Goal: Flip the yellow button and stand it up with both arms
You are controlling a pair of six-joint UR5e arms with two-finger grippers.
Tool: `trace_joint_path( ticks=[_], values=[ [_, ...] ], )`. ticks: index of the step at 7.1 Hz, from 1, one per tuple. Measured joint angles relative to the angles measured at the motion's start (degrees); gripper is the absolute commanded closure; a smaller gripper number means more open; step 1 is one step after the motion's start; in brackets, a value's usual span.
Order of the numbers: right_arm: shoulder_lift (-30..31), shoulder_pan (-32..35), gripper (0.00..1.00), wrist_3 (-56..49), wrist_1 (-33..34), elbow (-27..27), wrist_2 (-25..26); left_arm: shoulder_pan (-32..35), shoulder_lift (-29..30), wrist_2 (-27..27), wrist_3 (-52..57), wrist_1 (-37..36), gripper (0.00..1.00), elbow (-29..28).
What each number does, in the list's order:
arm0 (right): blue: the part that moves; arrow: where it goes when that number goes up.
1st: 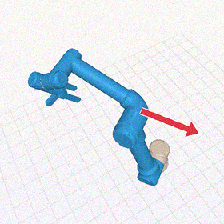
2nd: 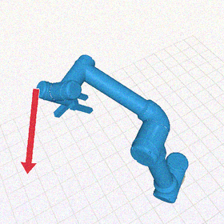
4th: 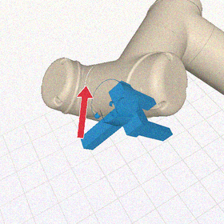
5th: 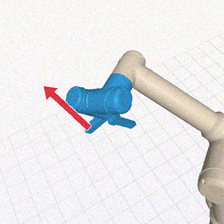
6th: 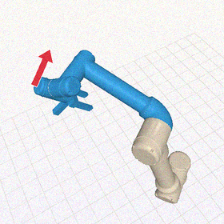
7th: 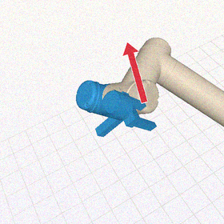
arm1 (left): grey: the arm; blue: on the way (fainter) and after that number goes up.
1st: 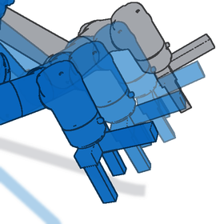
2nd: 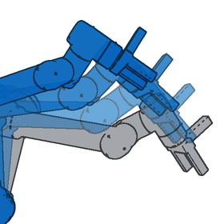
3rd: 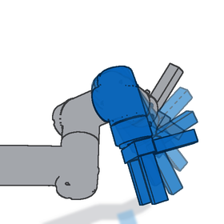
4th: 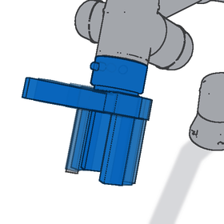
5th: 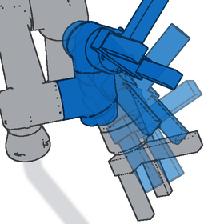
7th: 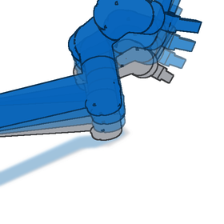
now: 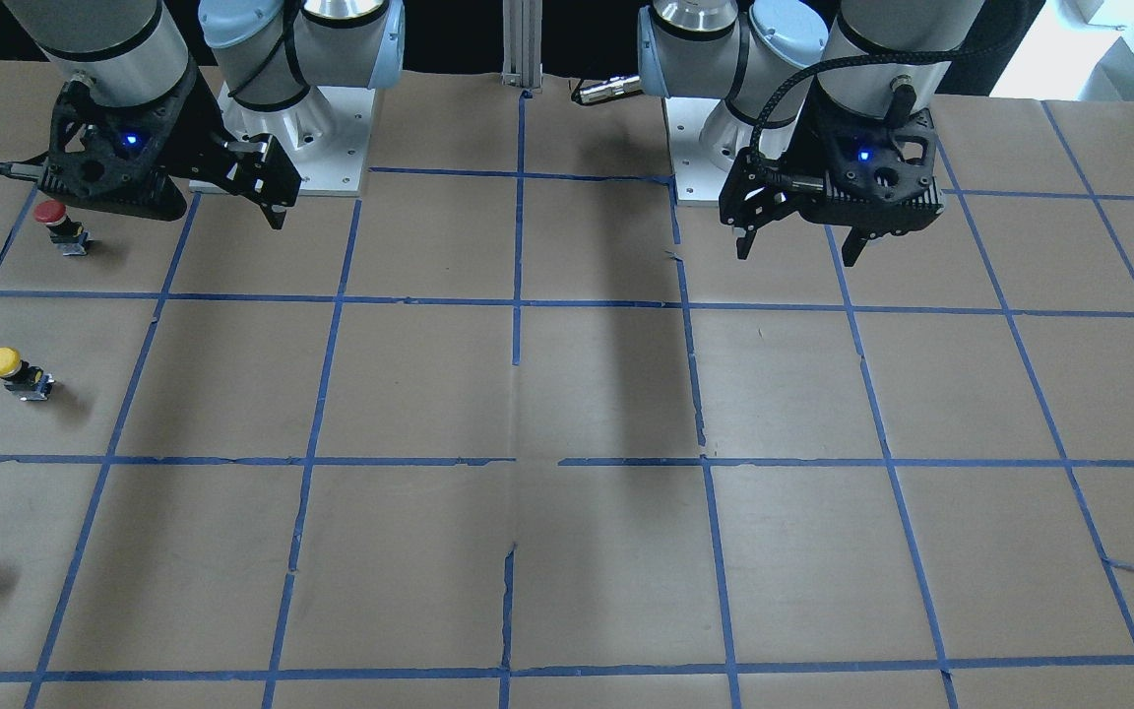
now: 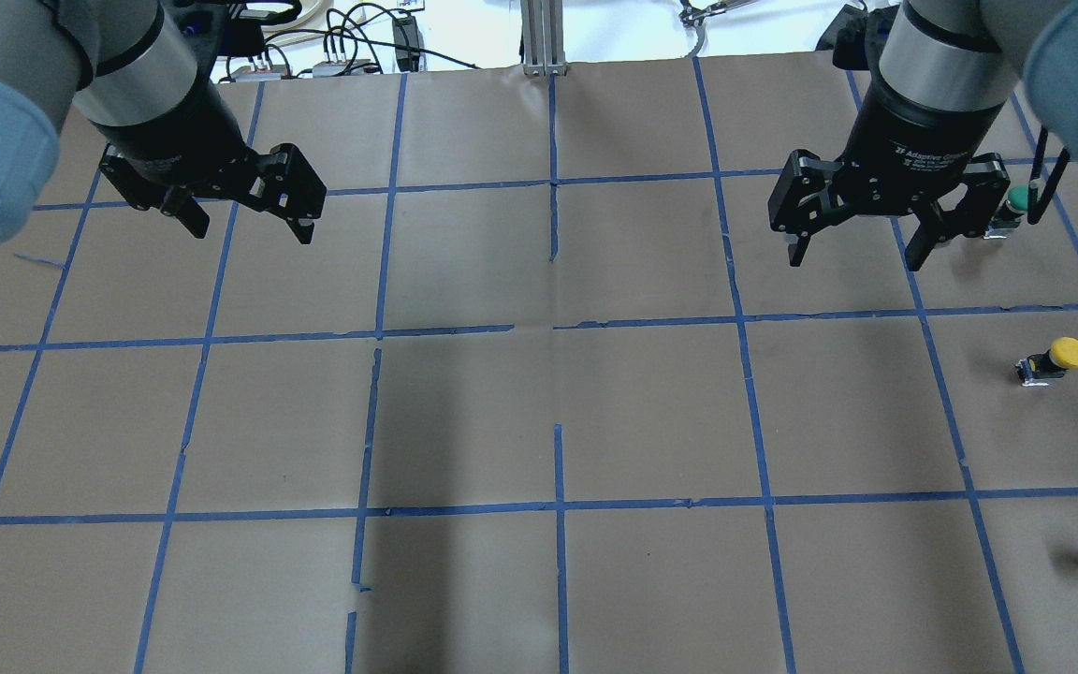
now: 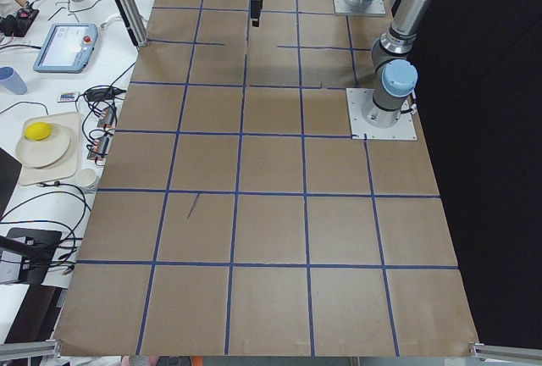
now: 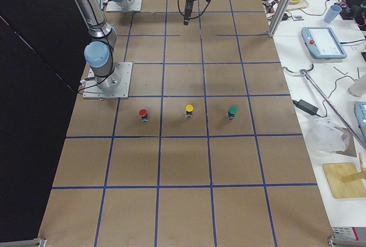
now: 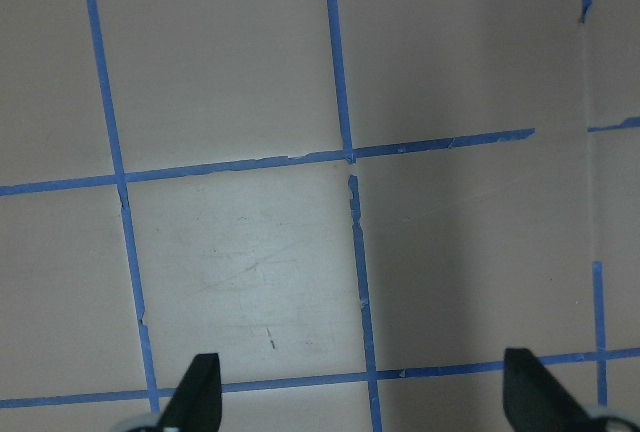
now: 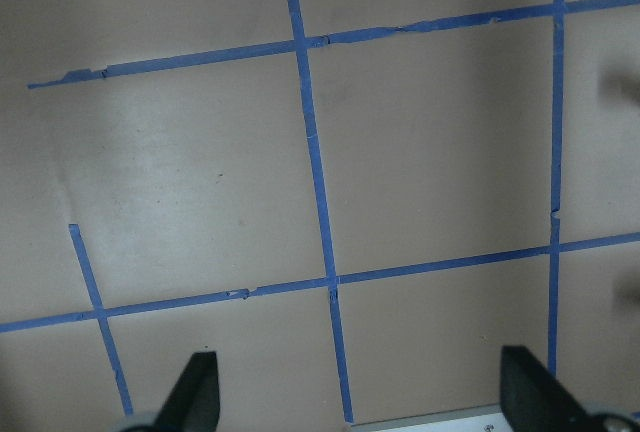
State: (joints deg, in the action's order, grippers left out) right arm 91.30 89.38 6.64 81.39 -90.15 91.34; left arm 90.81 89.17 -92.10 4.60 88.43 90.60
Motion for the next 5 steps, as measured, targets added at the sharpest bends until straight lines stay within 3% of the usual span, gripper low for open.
trace_joint_path(
  ticks=[5],
  values=[
    [0.2,-0.1,0.00,-0.3,-0.1,0.3,-1.8,1.0,-0.5,0.1,-0.3,1.9,0.00,0.2]
  ],
)
